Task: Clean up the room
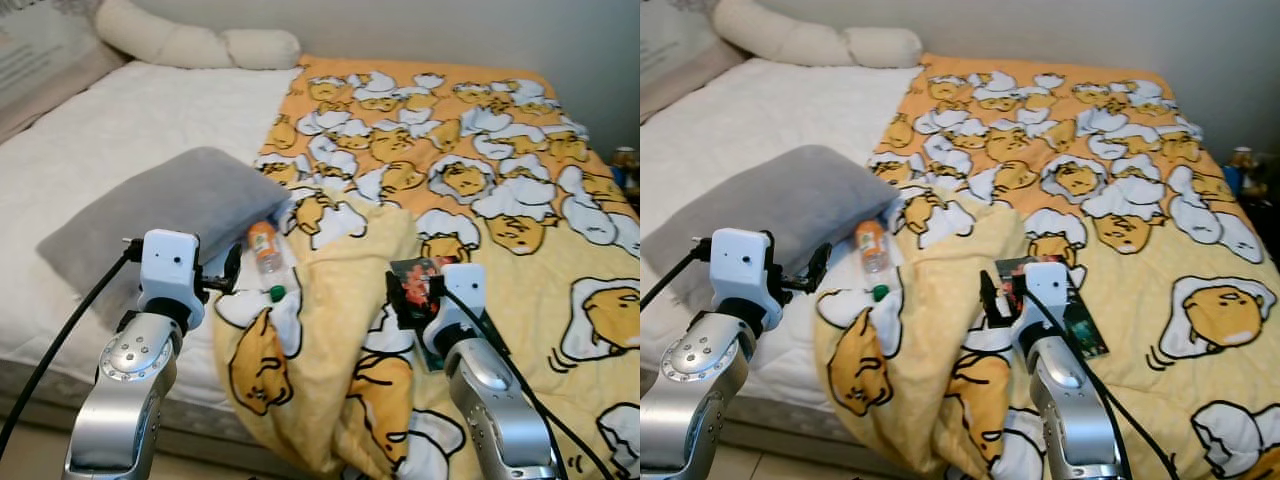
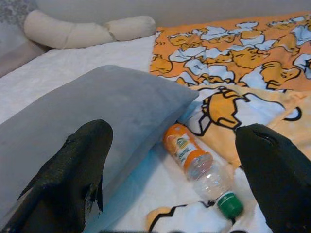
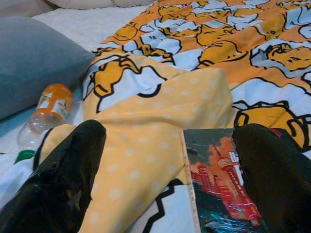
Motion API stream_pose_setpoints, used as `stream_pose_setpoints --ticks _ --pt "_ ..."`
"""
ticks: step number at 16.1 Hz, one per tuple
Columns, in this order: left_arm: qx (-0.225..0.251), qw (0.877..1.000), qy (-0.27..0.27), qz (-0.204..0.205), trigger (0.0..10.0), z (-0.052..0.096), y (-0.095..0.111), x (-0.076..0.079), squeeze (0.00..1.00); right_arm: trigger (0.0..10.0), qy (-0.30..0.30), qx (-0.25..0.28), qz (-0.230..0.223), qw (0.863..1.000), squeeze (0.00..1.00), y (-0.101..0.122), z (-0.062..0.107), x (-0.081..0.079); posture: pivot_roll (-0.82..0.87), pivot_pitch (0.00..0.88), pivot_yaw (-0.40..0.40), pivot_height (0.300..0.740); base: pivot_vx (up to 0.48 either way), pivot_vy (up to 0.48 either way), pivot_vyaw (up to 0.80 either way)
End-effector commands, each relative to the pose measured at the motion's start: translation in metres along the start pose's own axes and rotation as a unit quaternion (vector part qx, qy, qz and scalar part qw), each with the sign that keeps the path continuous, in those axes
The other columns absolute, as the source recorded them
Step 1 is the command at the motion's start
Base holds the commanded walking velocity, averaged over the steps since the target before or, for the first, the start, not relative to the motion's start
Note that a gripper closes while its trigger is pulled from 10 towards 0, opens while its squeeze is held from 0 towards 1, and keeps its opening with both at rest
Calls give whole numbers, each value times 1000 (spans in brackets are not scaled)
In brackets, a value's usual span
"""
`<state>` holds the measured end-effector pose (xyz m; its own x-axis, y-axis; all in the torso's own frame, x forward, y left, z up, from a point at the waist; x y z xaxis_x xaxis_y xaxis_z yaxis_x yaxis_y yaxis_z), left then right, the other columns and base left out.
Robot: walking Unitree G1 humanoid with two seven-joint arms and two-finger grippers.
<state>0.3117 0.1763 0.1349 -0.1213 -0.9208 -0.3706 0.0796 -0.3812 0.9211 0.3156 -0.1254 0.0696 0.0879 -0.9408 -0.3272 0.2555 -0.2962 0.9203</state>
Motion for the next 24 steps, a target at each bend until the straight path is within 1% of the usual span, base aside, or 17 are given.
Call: stream_pose_setpoints --ticks 1,14,17,20,24 --pt "-6 1000 4 -2 10000 0 -2 -2 1000 10000 -8 3 -14 1000 0 4 1 5 -17 0 20 740 0 412 -500" --pt "-10 1000 6 3 10000 1 -3 -2 1000 10000 -12 1 -27 1000 0 3 2 6 -15 0 18 740 0 416 -510" --pt "-9 1000 5 5 10000 0 -2 -2 1000 10000 -12 4 -26 1000 0 5 1 5 -12 0 21 740 0 401 0" --pt "2 1000 8 12 10000 -1 3 -1 1000 10000 6 -1 -31 999 0 4 0 -1 -13 0 25 740 0 91 0" --pt "3 1000 12 -2 10000 -2 4 -3 1000 10000 17 -7 -29 999 0 3 -1 -5 -9 0 26 740 0 0 0"
Point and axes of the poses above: a point about 5 cm out from each wrist's last joint towards the gripper, its own z axis pointing back from the gripper into the wrist, its own y axis along the axis of the wrist's last joint, x = y × z, the point moved 6 cm from there along -z, pointing out of the wrist towards the gripper, and after that the axes turned 14 degrees about -z, right-handed, at the moved point
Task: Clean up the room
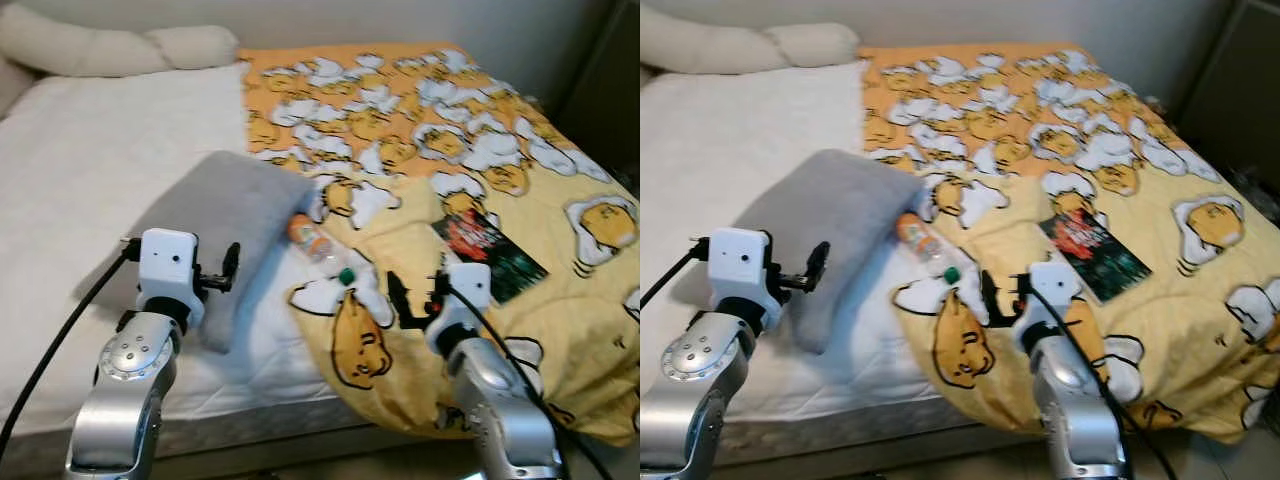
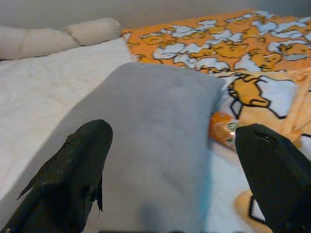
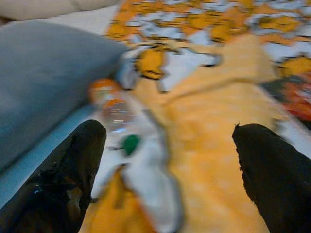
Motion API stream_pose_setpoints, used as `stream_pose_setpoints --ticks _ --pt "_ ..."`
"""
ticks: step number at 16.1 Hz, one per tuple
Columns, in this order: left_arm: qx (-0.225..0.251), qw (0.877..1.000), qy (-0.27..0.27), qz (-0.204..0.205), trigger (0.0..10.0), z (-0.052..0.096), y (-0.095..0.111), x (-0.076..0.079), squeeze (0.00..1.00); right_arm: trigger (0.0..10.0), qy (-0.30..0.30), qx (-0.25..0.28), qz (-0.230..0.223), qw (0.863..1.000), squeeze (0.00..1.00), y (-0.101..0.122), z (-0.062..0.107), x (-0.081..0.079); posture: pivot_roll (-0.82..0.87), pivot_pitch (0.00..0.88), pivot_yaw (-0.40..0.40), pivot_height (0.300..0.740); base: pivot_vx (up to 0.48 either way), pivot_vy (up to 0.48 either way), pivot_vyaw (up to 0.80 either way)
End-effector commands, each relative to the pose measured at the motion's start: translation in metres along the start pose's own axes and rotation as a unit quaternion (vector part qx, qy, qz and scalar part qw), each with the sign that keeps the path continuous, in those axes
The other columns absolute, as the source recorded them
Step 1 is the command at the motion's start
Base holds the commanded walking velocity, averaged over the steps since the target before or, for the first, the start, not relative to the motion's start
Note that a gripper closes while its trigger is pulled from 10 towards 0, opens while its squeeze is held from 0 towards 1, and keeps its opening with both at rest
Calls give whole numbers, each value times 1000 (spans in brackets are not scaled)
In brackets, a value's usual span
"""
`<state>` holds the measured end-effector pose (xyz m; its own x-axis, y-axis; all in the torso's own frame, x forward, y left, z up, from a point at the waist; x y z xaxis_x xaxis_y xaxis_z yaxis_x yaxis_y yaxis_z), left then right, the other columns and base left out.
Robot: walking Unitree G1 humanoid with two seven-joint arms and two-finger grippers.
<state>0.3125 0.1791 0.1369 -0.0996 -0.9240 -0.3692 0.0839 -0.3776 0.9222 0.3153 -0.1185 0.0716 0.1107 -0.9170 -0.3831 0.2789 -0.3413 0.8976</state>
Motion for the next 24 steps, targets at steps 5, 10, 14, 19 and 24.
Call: stream_pose_setpoints --ticks 5,10,14,19,24 --pt "6 1000 4 -4 10000 -4 4 -2 1000 10000 15 -9 31 999 0 3 -3 -4 -6 0 25 740 52 0 0" --pt "6 1000 1 -2 10000 -4 4 0 1000 10000 22 -8 55 998 0 4 -3 -4 -15 0 28 740 277 0 320" --pt "6 1000 0 -1 10000 -4 4 0 1000 10000 19 -11 48 999 0 2 -3 -3 -13 0 27 740 292 0 200" --pt "5 1000 -11 -6 10000 -3 2 5 1000 10000 39 -23 48 998 0 -5 0 -10 -15 0 31 740 115 0 0" --pt "-4 998 -53 -18 10000 -3 -2 18 1000 10000 18 -55 44 997 1000 -14 -5 0 -12 0 32 740 0 0 0"
Point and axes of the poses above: a point about 5 cm out from each wrist's last joint towards the gripper, its own z axis pointing back from the gripper into the wrist, its own y axis along the axis of the wrist's last joint, x = y × z, the point moved 6 cm from there along -z, pointing out of the wrist towards the gripper, and after that the axes turned 14 degrees about -z, right-handed, at the moved point
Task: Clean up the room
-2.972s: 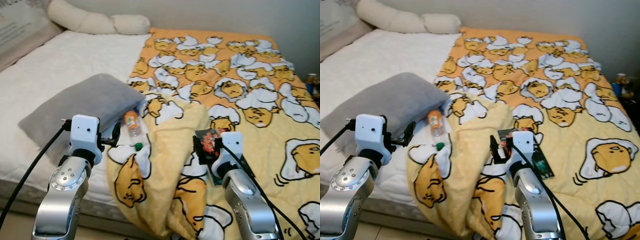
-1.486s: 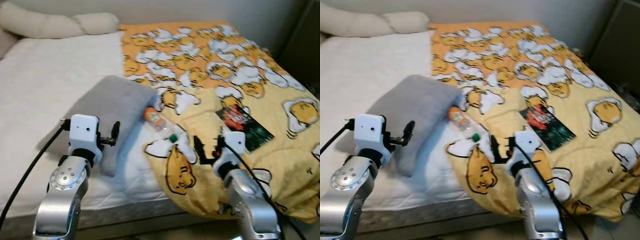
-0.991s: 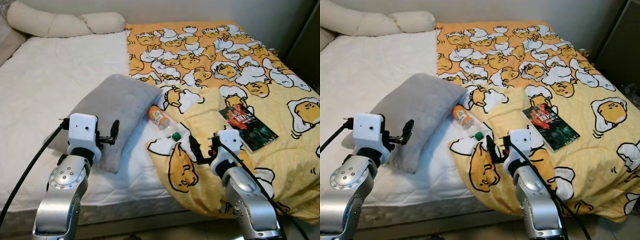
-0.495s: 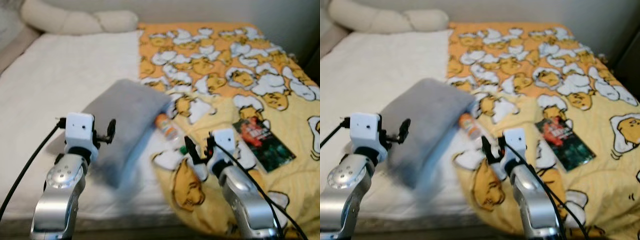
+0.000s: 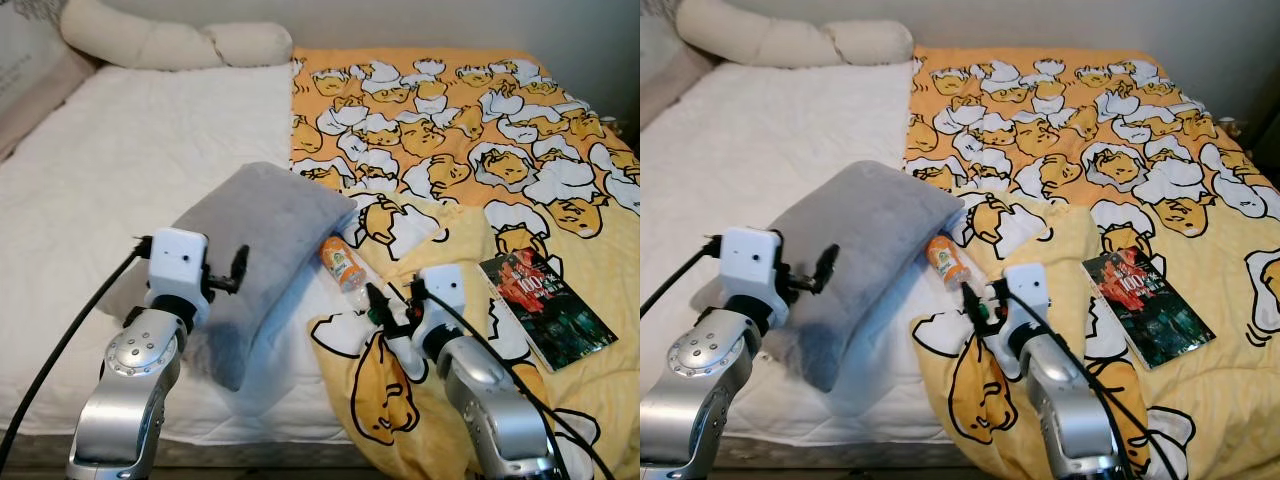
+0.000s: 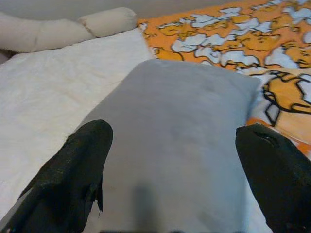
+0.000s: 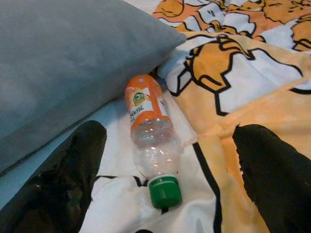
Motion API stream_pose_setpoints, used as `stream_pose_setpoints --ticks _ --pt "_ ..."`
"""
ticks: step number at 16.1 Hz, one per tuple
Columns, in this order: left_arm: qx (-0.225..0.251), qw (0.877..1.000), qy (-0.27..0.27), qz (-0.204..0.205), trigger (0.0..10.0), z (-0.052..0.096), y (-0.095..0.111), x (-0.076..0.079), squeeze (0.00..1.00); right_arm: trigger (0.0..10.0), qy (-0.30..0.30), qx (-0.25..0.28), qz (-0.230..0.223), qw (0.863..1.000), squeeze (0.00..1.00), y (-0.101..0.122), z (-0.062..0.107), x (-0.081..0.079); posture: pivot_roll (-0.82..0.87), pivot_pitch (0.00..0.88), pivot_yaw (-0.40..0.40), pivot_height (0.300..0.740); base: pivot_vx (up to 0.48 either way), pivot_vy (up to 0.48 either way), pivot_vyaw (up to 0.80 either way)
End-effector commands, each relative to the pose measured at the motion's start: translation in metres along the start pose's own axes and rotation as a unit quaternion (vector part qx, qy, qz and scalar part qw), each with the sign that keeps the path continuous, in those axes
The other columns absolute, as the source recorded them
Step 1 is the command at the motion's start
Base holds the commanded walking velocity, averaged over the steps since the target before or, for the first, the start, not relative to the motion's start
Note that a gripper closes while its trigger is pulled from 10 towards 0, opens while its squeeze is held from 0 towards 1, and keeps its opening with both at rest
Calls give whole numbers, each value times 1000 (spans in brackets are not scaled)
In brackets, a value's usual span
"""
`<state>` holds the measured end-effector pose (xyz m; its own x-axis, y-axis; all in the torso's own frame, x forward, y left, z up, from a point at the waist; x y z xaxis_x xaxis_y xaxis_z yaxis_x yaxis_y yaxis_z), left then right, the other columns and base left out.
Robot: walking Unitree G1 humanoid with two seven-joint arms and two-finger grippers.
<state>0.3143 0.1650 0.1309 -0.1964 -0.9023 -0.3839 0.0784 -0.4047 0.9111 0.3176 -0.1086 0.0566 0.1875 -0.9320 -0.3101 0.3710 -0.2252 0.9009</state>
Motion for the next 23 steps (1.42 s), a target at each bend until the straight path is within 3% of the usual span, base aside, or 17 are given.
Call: stream_pose_setpoints --ticks 1,4,7,9,13,18,19,23 --pt "-5 999 -31 -10 10000 -1 -2 9 1000 10000 -6 -22 9 1000 1000 1 -17 1 -12 0 45 740 0 0 0" --pt "-21 994 -104 -39 10000 -2 -11 21 1000 10000 21 -50 4 999 1000 15 -61 -20 -6 0 68 740 0 0 0" --pt "-28 983 -173 -61 10000 1 -11 27 1000 10000 48 -77 79 993 1000 34 -94 -42 33 0 59 740 0 0 0" --pt "-31 971 -223 -80 10000 14 -9 33 1000 10000 26 -88 114 989 1000 48 -106 -44 86 0 52 740 0 0 0" --pt "-42 955 -283 -78 10000 44 -5 43 1000 10000 7 -112 133 985 1000 44 -109 -43 124 76 50 740 0 0 0" --pt "-51 950 -297 -82 10000 61 3 42 1000 10000 -33 -106 124 986 965 42 -109 -31 174 158 39 740 0 0 0" --pt "-56 949 -300 -82 10000 66 4 40 1000 10000 -41 -112 124 985 0 38 -107 -26 188 190 35 740 0 0 0" --pt "-69 945 -307 -85 10000 78 6 40 1000 10000 -40 -126 105 986 0 28 -105 -21 227 240 20 740 0 0 0"
Point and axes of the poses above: a point about 5 cm out from each wrist's last joint towards the gripper, its own z axis pointing back from the gripper into the wrist, its own y axis along the axis of the wrist's last joint, x = y × z, the point moved 6 cm from there along -z, pointing out of the wrist towards the gripper, and after that the axes turned 14 degrees about -z, right-handed, at the moved point
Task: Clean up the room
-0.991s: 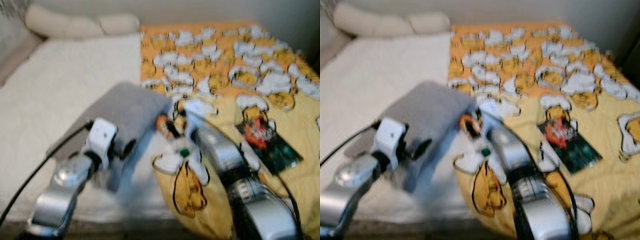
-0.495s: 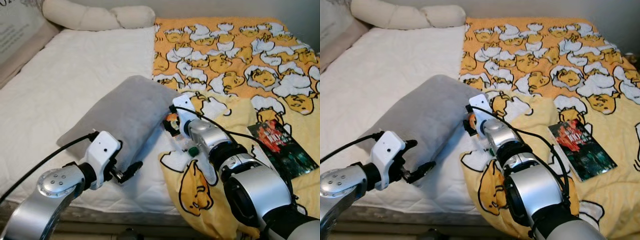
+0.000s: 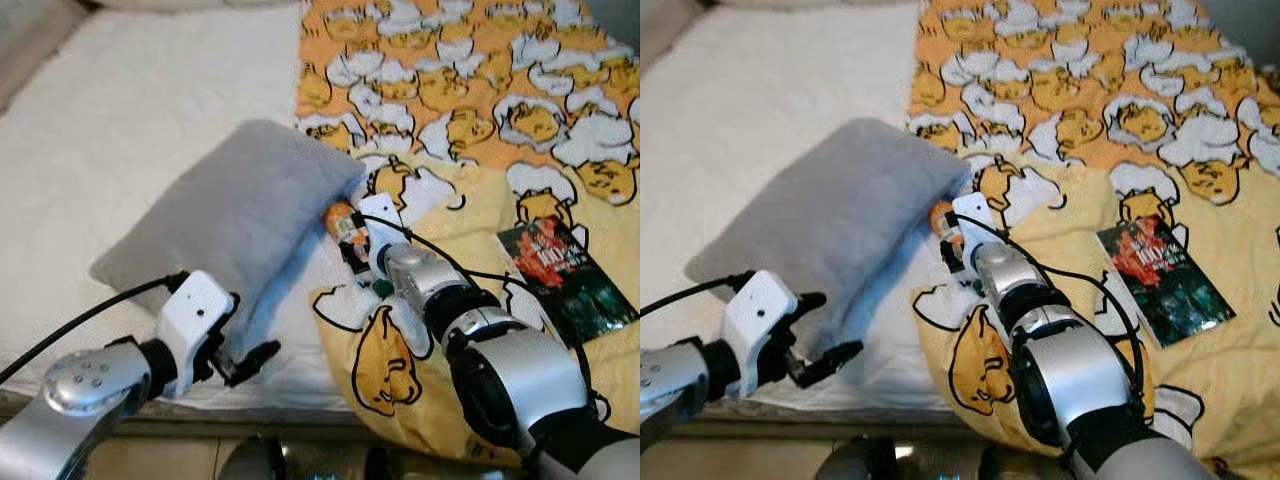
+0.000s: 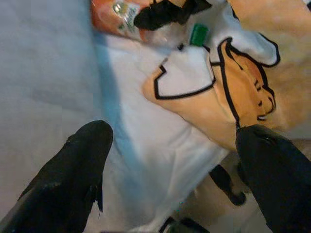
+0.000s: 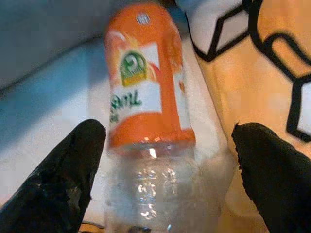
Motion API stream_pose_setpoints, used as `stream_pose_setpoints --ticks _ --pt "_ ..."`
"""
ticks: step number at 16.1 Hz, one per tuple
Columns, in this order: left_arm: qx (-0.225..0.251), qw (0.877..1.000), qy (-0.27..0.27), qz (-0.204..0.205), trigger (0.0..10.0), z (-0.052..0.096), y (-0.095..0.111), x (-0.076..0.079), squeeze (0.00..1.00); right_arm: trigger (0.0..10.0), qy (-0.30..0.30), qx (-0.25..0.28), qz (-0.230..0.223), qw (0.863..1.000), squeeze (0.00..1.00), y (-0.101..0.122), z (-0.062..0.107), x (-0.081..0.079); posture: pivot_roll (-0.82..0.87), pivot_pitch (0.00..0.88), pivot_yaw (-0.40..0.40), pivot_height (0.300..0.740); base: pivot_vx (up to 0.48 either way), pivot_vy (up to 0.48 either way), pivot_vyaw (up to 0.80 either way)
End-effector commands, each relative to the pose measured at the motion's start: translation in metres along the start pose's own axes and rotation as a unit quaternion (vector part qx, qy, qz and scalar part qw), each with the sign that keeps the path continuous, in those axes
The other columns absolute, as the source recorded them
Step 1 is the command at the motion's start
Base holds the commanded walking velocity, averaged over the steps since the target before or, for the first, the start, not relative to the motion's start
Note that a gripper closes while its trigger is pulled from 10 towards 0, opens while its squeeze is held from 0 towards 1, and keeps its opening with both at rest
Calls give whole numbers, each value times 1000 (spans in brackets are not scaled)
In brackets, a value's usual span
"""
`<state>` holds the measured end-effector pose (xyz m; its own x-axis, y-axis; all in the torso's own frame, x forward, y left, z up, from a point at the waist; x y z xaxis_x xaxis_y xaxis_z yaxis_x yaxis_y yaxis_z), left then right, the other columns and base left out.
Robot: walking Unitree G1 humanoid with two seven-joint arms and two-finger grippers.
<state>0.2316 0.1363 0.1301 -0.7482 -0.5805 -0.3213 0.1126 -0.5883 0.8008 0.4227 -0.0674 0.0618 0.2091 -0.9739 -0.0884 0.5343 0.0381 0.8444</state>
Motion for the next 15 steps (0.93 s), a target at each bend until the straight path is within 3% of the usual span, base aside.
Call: stream_pose_setpoints --ticks 1,3,4,5,6,7,9,15 --pt "-9 1000 3 -3 10000 8 -1 0 1000 10000 5 -7 3 1000 0 -8 -1 -3 251 249 13 740 0 0 0" --pt "-8 1000 6 -1 10000 15 5 1 1000 10000 6 -7 -15 1000 0 -11 -1 -4 279 251 -1 740 0 0 0" --pt "-6 1000 4 0 10000 16 8 3 1000 8000 8 -7 -19 1000 0 -11 -1 -4 284 258 -1 740 0 0 0" --pt "-2 1000 -5 2 10000 17 11 7 1000 2745 12 -7 -20 1000 0 -11 -1 -5 290 266 1 740 0 0 0" --pt "2 1000 -18 6 10000 18 12 13 1000 0 18 -6 -20 1000 0 -10 -1 -7 286 268 1 740 0 0 0" --pt "3 999 -37 10 10000 20 12 23 1000 0 19 -11 -17 1000 0 -10 -1 -6 277 260 -1 740 0 0 0" --pt "-1 999 -47 10 10000 19 12 26 1000 0 12 -23 -21 999 0 -14 0 -2 278 253 1 740 0 0 0" --pt "-6 999 -38 20 10000 15 9 20 1000 0 4 -13 -67 998 0 -9 0 6 259 215 3 740 0 0 0"
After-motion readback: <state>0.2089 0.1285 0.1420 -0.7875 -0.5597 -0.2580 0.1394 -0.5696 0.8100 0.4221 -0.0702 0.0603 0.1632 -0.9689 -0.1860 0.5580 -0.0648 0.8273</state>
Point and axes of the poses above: a point about 5 cm out from each wrist's last joint towards the gripper, its own z axis pointing back from the gripper into the wrist, its own y axis along the axis of the wrist's last joint, x = y × z, the point moved 6 cm from there along -z, pointing out of the wrist towards the gripper, and after that the axes turned 14 degrees about -z, right-handed, at the moved point
